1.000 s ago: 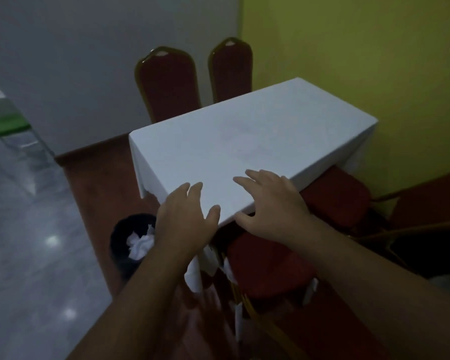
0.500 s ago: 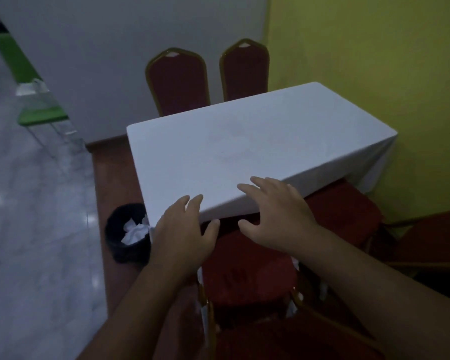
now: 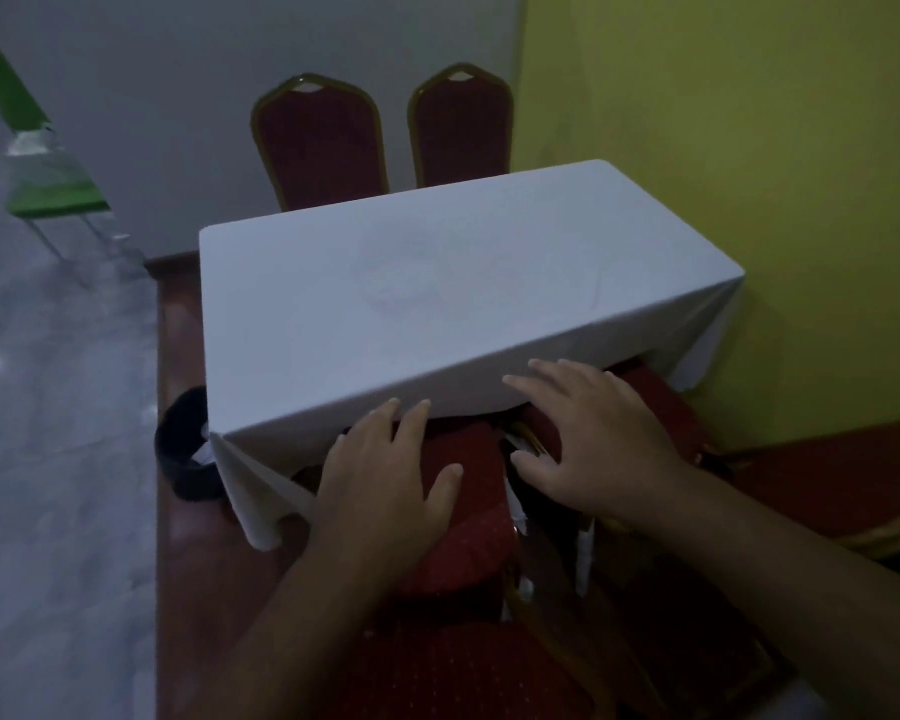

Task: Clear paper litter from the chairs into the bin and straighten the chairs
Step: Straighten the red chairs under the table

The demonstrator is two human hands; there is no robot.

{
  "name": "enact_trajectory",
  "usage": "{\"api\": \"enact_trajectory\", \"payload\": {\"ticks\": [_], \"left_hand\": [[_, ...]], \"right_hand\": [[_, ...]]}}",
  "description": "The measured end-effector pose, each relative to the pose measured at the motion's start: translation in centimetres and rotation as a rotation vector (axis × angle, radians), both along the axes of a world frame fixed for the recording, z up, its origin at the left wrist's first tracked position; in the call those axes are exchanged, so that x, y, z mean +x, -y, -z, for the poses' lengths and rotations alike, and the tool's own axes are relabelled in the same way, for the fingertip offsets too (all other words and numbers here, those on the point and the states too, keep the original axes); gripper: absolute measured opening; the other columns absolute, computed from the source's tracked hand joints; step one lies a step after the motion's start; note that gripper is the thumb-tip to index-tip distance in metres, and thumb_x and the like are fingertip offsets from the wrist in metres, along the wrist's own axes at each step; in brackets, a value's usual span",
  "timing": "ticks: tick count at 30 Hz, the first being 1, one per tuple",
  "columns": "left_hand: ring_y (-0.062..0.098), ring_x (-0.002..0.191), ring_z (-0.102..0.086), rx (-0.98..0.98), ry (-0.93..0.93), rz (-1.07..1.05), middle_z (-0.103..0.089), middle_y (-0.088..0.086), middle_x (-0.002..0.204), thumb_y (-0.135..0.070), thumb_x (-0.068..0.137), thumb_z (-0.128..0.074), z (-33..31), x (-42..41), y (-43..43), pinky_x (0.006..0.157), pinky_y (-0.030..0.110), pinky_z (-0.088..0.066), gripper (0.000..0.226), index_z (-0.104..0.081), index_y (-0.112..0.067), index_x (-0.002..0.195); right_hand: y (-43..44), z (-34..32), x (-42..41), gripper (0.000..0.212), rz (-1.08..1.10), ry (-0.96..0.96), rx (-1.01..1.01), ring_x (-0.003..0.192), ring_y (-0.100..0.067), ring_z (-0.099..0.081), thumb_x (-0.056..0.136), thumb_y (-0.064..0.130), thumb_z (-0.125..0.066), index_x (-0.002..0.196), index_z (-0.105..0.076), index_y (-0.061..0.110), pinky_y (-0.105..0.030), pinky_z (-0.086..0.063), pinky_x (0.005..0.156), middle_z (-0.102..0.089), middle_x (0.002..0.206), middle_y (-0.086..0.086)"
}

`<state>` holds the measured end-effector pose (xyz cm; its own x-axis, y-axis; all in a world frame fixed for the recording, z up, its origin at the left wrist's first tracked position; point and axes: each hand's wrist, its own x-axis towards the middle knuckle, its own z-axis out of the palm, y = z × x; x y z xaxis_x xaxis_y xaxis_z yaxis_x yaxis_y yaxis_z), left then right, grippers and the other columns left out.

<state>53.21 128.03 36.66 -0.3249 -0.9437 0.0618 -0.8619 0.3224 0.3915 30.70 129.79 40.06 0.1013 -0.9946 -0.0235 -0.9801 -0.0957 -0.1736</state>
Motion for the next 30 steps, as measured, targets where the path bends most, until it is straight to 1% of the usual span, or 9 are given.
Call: {"api": "enact_trajectory", "payload": {"ticks": [6, 10, 13, 15, 19, 21, 23, 26, 30], "left_hand": [[0.016, 0.142, -0.029, -0.011, -0.002, -0.006, -0.033, -0.002, 0.155, -0.062, 0.088, -0.044, -0.3, -9.2, -2.8, 0.113, 0.042, -0.032, 0.072, -0.029, -0.029, 0.151], [0.017, 0.140, -0.032, 0.000, -0.033, -0.034, -0.038, -0.001, 0.152, -0.061, 0.086, -0.044, 0.3, -18.6, -2.8, 0.111, 0.042, -0.035, 0.072, -0.034, -0.028, 0.149], [0.017, 0.141, -0.031, 0.032, -0.049, -0.030, -0.037, -0.001, 0.152, -0.060, 0.086, -0.041, 1.0, -26.3, -2.9, 0.112, 0.042, -0.035, 0.072, -0.033, -0.026, 0.149], [0.017, 0.141, -0.030, 0.064, -0.050, 0.013, -0.036, -0.001, 0.153, -0.061, 0.086, -0.039, 1.3, -31.3, -3.1, 0.111, 0.044, -0.035, 0.072, -0.032, -0.027, 0.149], [0.018, 0.138, -0.034, 0.115, -0.058, 0.146, -0.038, 0.000, 0.151, -0.059, 0.088, -0.044, 2.1, -40.3, -3.5, 0.108, 0.043, -0.038, 0.070, -0.033, -0.025, 0.148], [0.019, 0.136, -0.036, 0.142, -0.069, 0.221, -0.039, -0.001, 0.149, -0.060, 0.088, -0.045, 2.6, -44.2, -4.3, 0.106, 0.044, -0.040, 0.069, -0.033, -0.026, 0.147], [0.019, 0.130, -0.040, 0.169, -0.079, 0.298, -0.042, -0.002, 0.144, -0.063, 0.088, -0.044, 3.2, -47.7, -5.5, 0.101, 0.044, -0.042, 0.067, -0.034, -0.027, 0.143], [0.020, 0.118, -0.046, 0.219, -0.092, 0.389, -0.045, -0.004, 0.135, -0.069, 0.086, -0.040, 4.3, -52.2, -7.7, 0.091, 0.046, -0.047, 0.066, -0.036, -0.029, 0.139], [0.020, 0.113, -0.048, 0.403, -0.084, 0.482, -0.046, -0.002, 0.133, -0.072, 0.086, -0.040, 6.2, -55.5, -10.5, 0.086, 0.046, -0.049, 0.065, -0.034, -0.030, 0.135]], "right_hand": [[-0.1, -0.9, -11.2, 0.076, -0.097, -0.028, -0.093, 0.143, -0.019, -0.030, 0.079, 0.067, -0.048, 0.148, -0.036, 0.037, -0.054, -0.027, 0.114, -0.039, 0.154, 0.005], [-0.2, -0.3, -21.5, 0.072, -0.171, -0.028, -0.141, 0.139, -0.024, -0.038, 0.079, 0.061, -0.053, 0.144, -0.045, 0.032, -0.058, -0.031, 0.110, -0.046, 0.148, 0.001], [-0.8, 1.1, -29.5, 0.070, -0.213, -0.054, -0.119, 0.138, -0.025, -0.040, 0.079, 0.058, -0.058, 0.142, -0.049, 0.030, -0.057, -0.031, 0.110, -0.049, 0.146, 0.001], [-1.5, 2.1, -34.6, 0.069, -0.221, -0.066, -0.080, 0.138, -0.025, -0.041, 0.079, 0.058, -0.059, 0.142, -0.050, 0.031, -0.055, -0.030, 0.112, -0.049, 0.146, 0.001], [-3.3, 3.4, -42.9, 0.064, -0.218, -0.051, -0.011, 0.137, -0.023, -0.041, 0.085, 0.057, -0.058, 0.142, -0.049, 0.030, -0.051, -0.032, 0.111, -0.048, 0.145, 0.002], [-4.6, 3.9, -46.1, 0.058, -0.201, -0.033, -0.009, 0.134, -0.020, -0.043, 0.087, 0.055, -0.057, 0.139, -0.053, 0.030, -0.042, -0.031, 0.110, -0.051, 0.142, 0.003], [-6.3, 4.1, -48.9, 0.051, -0.185, -0.005, -0.012, 0.129, -0.018, -0.047, 0.090, 0.054, -0.056, 0.134, -0.059, 0.029, -0.035, -0.030, 0.104, -0.055, 0.137, 0.004], [-8.7, 4.6, -52.7, 0.051, -0.185, 0.016, 0.050, 0.128, -0.015, -0.047, 0.091, 0.062, -0.053, 0.132, -0.059, 0.032, -0.040, -0.034, 0.103, -0.056, 0.135, 0.008], [-11.1, 5.9, -56.6, 0.066, -0.227, 0.007, 0.147, 0.129, -0.016, -0.045, 0.085, 0.078, -0.050, 0.132, -0.059, 0.032, -0.048, -0.033, 0.108, -0.055, 0.136, 0.007]]}}
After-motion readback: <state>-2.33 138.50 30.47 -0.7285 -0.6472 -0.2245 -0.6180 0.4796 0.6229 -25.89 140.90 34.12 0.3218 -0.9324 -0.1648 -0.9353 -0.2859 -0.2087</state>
